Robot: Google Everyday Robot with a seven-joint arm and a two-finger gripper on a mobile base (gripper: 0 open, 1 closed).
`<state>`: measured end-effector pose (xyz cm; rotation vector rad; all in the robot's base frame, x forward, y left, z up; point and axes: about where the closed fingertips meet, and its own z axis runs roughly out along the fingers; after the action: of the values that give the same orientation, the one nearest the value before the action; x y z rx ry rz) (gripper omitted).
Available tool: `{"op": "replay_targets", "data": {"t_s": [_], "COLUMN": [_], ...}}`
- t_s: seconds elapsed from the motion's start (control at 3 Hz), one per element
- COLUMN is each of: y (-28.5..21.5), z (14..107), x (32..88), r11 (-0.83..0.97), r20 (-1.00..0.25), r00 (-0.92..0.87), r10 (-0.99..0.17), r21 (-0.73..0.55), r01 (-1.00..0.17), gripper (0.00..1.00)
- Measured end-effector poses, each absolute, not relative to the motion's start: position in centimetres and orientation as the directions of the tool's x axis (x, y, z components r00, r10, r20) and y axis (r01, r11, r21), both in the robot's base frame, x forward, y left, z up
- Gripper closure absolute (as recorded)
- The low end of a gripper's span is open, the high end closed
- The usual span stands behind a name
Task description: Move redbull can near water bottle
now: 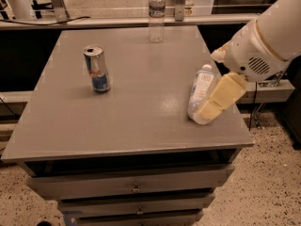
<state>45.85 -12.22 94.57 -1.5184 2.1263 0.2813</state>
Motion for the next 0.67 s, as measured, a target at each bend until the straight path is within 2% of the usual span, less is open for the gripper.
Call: {"op": "replay_targets", "data": {"t_s": [0.33,0.67], "y": [-4.86,-3.96], "z": [93.67,94.46], "x": [46.71,47.03], "r11": [0.35,0.358], "r20": [-0.659,-0.684], "r00": [-0.234,-0.225], "r10": [-0.715,-0.694], "r21": [-0.047,-0.057], "r01": [-0.936,-0.932], "gripper": [0.0,0.0]}}
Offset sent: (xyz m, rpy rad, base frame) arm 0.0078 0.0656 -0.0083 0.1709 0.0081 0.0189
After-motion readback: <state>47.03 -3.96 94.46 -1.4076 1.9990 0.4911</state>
